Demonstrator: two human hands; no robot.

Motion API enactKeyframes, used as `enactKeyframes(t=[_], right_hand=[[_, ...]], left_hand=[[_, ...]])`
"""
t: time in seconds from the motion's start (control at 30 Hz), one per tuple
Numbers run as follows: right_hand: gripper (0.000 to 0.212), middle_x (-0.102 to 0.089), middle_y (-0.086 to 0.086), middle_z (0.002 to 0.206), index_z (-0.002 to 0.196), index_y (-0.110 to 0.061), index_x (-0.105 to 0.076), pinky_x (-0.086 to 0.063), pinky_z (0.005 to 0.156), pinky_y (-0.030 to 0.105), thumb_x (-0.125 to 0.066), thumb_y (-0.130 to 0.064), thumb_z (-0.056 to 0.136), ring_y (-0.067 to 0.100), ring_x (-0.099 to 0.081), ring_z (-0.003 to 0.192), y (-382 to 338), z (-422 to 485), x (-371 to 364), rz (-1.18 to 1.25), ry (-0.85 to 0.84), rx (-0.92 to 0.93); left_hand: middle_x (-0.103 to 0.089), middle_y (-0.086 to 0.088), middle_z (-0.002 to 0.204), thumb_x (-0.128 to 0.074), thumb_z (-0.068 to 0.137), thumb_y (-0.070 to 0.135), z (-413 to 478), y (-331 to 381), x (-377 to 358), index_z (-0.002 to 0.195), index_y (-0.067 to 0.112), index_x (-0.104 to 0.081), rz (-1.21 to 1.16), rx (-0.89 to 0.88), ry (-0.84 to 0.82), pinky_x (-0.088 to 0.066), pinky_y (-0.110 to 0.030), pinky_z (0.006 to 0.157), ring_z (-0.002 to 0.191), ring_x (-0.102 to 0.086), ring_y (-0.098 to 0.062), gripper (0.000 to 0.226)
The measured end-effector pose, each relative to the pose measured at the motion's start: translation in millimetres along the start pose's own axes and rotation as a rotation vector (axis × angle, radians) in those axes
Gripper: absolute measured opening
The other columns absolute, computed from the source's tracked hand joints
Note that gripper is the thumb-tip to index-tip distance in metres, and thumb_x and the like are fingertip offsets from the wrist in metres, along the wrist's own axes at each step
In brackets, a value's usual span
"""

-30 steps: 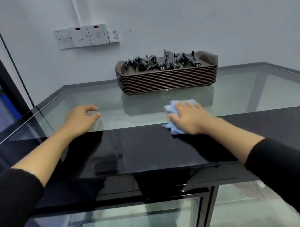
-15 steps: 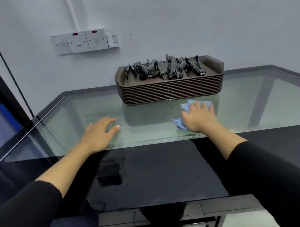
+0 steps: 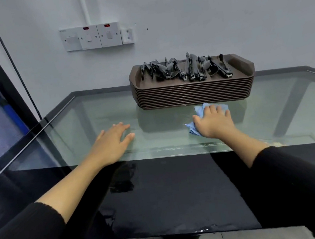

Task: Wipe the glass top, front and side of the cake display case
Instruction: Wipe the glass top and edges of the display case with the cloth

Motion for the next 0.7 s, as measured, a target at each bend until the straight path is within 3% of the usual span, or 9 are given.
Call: enactKeyframes(t=[0.1, 0.23, 0.37, 0.43, 0.5, 0.6, 0.7], right_hand=[[0.075, -0.009, 0.013, 0.163, 0.154, -0.004, -0.011, -0.003, 0.121, 0.052, -0.018, -0.052, 0.097, 0.032, -0.006, 0.150, -54, 1, -10, 0.007, -0.023, 0.095], [0.069, -0.009, 0.006, 0.164, 0.155, -0.011, -0.012, -0.002, 0.122, 0.049, -0.021, -0.052, 0.100, 0.026, -0.005, 0.151, -107, -32, -10, 0.014, -0.079, 0.422], [0.061, -0.004, -0.016, 0.163, 0.156, -0.029, -0.009, 0.003, 0.123, 0.039, -0.023, -0.052, 0.102, 0.005, 0.002, 0.150, -73, -92, -4, 0.010, -0.143, 0.692], [0.058, -0.006, -0.022, 0.161, 0.155, -0.037, -0.010, 0.001, 0.123, 0.039, -0.022, -0.054, 0.101, -0.002, 0.001, 0.149, -21, -93, 5, 0.027, -0.146, 0.618], [0.058, -0.011, -0.017, 0.162, 0.155, -0.034, -0.013, -0.003, 0.122, 0.039, -0.023, -0.053, 0.101, 0.003, -0.004, 0.150, 25, -77, 14, 0.044, -0.117, 0.411], [0.061, -0.014, -0.005, 0.164, 0.155, -0.025, -0.017, -0.009, 0.122, 0.043, -0.025, -0.050, 0.101, 0.015, -0.007, 0.151, 29, -59, 10, 0.022, -0.043, 0.223], [0.059, -0.020, 0.001, 0.162, 0.154, -0.018, -0.020, -0.015, 0.120, 0.042, -0.025, -0.045, 0.101, 0.025, -0.015, 0.149, -30, -68, -2, 0.035, -0.007, 0.186]], left_hand=[[-0.028, 0.000, 0.160, -0.037, 0.099, 0.052, 1, 0, 2, 0.146, 0.028, -0.040, -0.021, 0.001, 0.025, -0.010, -0.047, 0.121, 0.149, -0.018, -0.016, 0.054], [-0.025, -0.001, 0.161, -0.038, 0.099, 0.049, -1, -1, 3, 0.148, 0.025, -0.037, -0.066, -0.004, -0.012, -0.007, -0.044, 0.122, 0.150, -0.016, -0.016, 0.055], [-0.015, 0.004, 0.163, -0.038, 0.099, 0.048, -21, -3, 4, 0.152, 0.027, -0.028, -0.104, -0.121, -0.168, -0.001, -0.036, 0.122, 0.150, -0.007, -0.010, 0.057], [-0.016, 0.009, 0.161, -0.042, 0.090, 0.065, -41, -15, 12, 0.149, 0.032, -0.032, -0.161, -0.158, -0.238, -0.005, -0.037, 0.123, 0.149, -0.008, -0.006, 0.069], [-0.019, 0.017, 0.156, -0.038, 0.074, 0.085, -60, -32, 23, 0.146, 0.039, -0.035, -0.159, -0.158, -0.258, -0.007, -0.038, 0.123, 0.148, -0.010, -0.003, 0.086], [-0.016, 0.015, 0.160, -0.035, 0.081, 0.080, -80, -55, 33, 0.147, 0.042, -0.032, -0.132, -0.134, -0.238, -0.002, -0.038, 0.123, 0.148, -0.007, -0.003, 0.075], [-0.014, 0.013, 0.161, -0.025, 0.085, 0.077, -87, -57, 30, 0.149, 0.043, -0.028, -0.061, -0.158, -0.192, -0.001, -0.037, 0.122, 0.149, -0.004, -0.005, 0.073]])
Point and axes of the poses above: each hand's wrist, its own z-axis towards the middle knuckle, its own x-axis out of the back of the hand, y = z × x, the point moved 6 cm from there along z, towards the middle knuckle
